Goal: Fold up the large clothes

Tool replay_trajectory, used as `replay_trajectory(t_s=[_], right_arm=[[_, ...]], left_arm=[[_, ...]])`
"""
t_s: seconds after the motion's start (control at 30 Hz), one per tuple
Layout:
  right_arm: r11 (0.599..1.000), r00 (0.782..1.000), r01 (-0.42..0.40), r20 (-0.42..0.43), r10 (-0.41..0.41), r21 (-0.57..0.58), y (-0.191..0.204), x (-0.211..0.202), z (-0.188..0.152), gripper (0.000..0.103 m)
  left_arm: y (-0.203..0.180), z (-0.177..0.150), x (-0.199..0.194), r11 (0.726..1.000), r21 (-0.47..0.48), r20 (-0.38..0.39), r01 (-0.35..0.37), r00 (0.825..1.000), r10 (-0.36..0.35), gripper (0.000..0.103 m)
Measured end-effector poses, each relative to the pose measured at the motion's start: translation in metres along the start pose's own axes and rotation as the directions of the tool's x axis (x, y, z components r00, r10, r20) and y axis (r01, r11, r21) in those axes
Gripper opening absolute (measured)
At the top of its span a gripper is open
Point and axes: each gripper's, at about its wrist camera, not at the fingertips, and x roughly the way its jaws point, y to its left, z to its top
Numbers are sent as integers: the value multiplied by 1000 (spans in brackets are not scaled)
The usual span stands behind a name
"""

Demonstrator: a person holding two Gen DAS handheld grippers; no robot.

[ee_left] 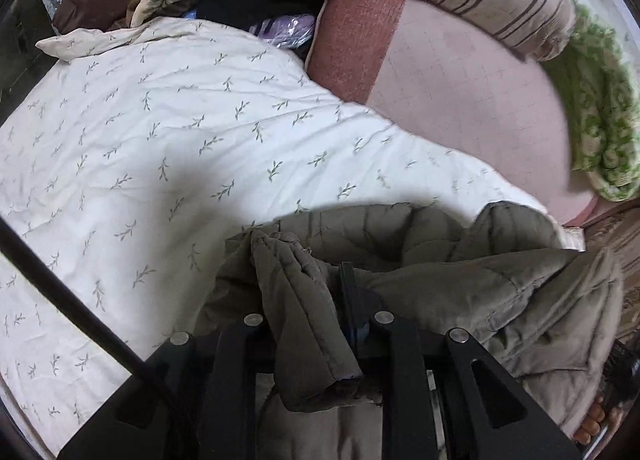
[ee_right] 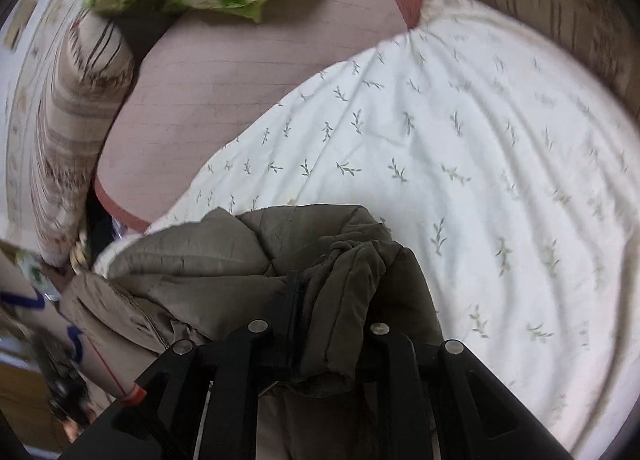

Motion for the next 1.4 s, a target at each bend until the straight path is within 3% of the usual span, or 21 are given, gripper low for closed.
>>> replay_trajectory(t_s=[0.1,0.13,0.2,0.23,0.27,0.37,0.47,0.6,0.67,0.77,0.87,1.0,1.07,1.17,1.4], right_arm=[[997,997,-74,26,73,25,-5,-18,0,24],[993,993,-113,46,112,30,-7,-28,-1,32],[985,983,-170,80,167,35,-3,-44,-3,58],[982,977,-187,107,183,25,0,-55,-3,83],[985,974,-172,152,169,7,4,-68,-4,91],[996,963,-70,257,83,-62,23,-102,-10,91],[989,962,-12,268,51,-145,50,-122,-27,89],[924,968,45,246,54,-380,108,-131,-73,75],[875,974,51,219,64,-482,138,-125,-105,65],[811,978,49,192,78,-583,173,-102,-146,65],[785,982,71,180,51,-615,206,-57,-159,65],[760,968,221,230,-97,-611,231,17,-139,66],[772,958,276,230,-172,-573,233,56,-118,73],[783,946,317,235,-223,-534,225,95,-90,80],[795,930,353,277,-241,-493,223,147,-46,85]], left_arm=[[9,1,-39,994,-13,57,110,992,-109,24],[10,2,-48,990,-11,68,139,988,-138,27],[13,1,-71,979,-6,76,203,976,-202,29],[15,0,-80,973,-14,69,231,971,-230,32],[16,-1,-87,966,-27,63,256,965,-254,38],[25,-4,-110,928,-92,87,362,931,-355,57],[31,-3,-139,896,-123,152,427,900,-409,63],[24,-10,-174,944,-54,202,327,929,-310,63],[15,-26,-186,974,6,220,226,950,-221,63],[12,-63,-190,988,64,244,138,958,-150,65],[16,-100,-175,993,90,248,80,963,-100,65],[23,-137,-148,994,103,253,33,966,-59,65],[28,-147,-129,995,99,253,20,966,-45,65],[35,-151,-111,996,86,256,-1,966,-21,65],[51,-150,-93,997,72,254,-1,967,-17,65]])
